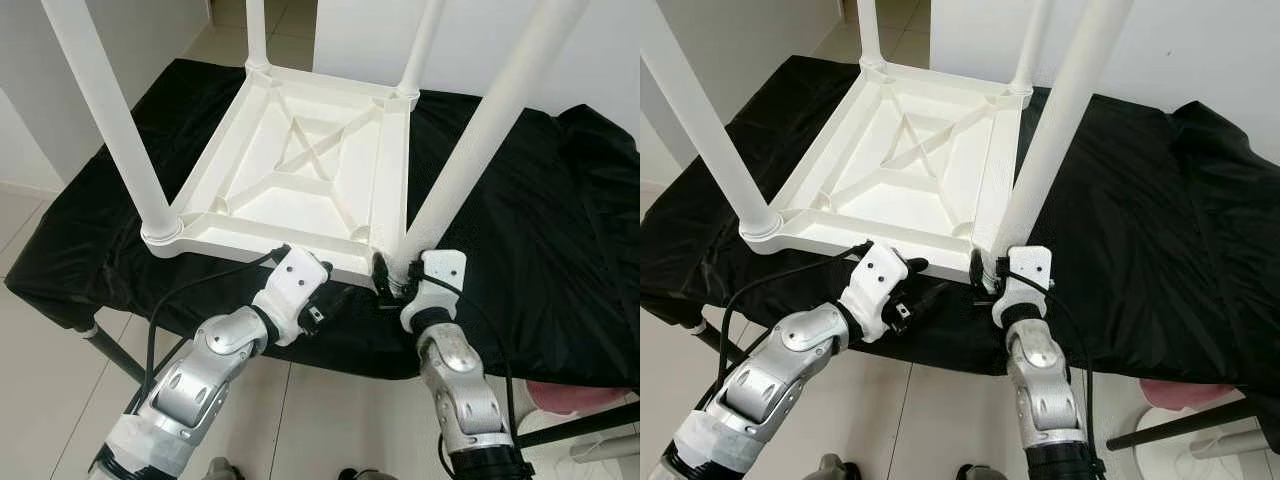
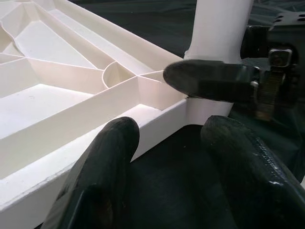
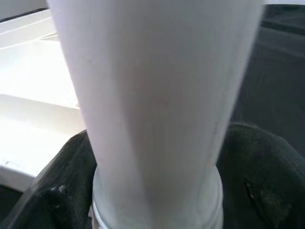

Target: Building children table

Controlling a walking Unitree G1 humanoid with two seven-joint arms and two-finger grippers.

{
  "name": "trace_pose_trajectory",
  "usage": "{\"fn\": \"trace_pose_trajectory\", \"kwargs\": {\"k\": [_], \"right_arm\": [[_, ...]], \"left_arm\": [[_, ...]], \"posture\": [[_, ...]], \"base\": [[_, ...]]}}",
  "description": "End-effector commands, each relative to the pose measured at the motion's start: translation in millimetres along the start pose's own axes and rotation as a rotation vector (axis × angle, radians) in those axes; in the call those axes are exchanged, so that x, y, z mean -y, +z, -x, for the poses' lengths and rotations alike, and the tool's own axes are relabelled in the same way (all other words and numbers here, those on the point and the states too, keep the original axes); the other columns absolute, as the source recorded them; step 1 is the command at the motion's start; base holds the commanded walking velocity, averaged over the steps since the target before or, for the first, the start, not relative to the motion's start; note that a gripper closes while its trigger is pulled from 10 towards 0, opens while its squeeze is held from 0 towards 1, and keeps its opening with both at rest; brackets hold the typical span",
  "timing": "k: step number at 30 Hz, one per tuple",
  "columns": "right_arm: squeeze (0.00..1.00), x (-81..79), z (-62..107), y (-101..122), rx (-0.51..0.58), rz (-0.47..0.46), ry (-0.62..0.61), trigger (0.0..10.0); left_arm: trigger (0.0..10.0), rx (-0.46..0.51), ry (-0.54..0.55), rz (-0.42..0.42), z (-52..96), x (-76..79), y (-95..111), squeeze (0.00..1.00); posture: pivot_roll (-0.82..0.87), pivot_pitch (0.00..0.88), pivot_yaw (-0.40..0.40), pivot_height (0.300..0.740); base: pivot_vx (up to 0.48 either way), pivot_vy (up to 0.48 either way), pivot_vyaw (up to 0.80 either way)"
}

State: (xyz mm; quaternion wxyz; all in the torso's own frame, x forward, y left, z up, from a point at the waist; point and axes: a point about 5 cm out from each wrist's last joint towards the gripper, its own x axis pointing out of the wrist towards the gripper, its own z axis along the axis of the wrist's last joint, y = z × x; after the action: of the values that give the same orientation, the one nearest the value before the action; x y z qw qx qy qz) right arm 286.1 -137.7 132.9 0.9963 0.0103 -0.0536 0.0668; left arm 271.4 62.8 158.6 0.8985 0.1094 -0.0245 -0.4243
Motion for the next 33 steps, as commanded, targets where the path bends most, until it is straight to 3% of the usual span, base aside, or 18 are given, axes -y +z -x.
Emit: {"fn": "trace_pose_trajectory", "kwargs": {"k": [1, 14, 20, 26, 33], "right_arm": [[0.00, 4.2, 4.2, -2.2, 0.000, -0.003, 0.032, 10.0], [0.00, 27.2, -0.1, 9.7, 0.027, 0.113, 0.277, 10.0], [0.00, 30.2, -10.5, 11.9, 0.010, 0.184, 0.417, 10.0], [0.00, 27.1, -6.6, 4.9, 0.011, 0.164, 0.410, 10.0], [0.00, 24.9, 1.7, 2.3, 0.095, 0.048, 0.189, 10.0]], "left_arm": [[10.0, 0.005, -0.023, -0.016, -0.1, -1.0, 0.5, 0.00], [10.0, 0.013, -0.047, -0.021, -1.7, -0.4, 2.1, 0.00], [10.0, 0.024, -0.170, -0.008, 4.8, 7.7, 2.3, 0.00], [10.0, 0.021, -0.121, 0.006, 5.6, 3.6, -2.6, 0.00], [10.0, 0.034, 0.064, 0.089, 2.6, -5.9, -8.3, 0.00]], "posture": [[0.02, 0.118, -0.055, 0.740], [0.02, 0.093, -0.052, 0.740], [0.02, 0.080, -0.055, 0.740], [0.03, 0.080, -0.061, 0.740], [0.03, 0.091, -0.056, 0.740]], "base": [[0.000, 0.000, 0.00], [0.000, 0.000, 0.00], [0.000, 0.000, 0.00], [0.000, 0.000, 0.00], [0.000, 0.000, 0.00]]}}
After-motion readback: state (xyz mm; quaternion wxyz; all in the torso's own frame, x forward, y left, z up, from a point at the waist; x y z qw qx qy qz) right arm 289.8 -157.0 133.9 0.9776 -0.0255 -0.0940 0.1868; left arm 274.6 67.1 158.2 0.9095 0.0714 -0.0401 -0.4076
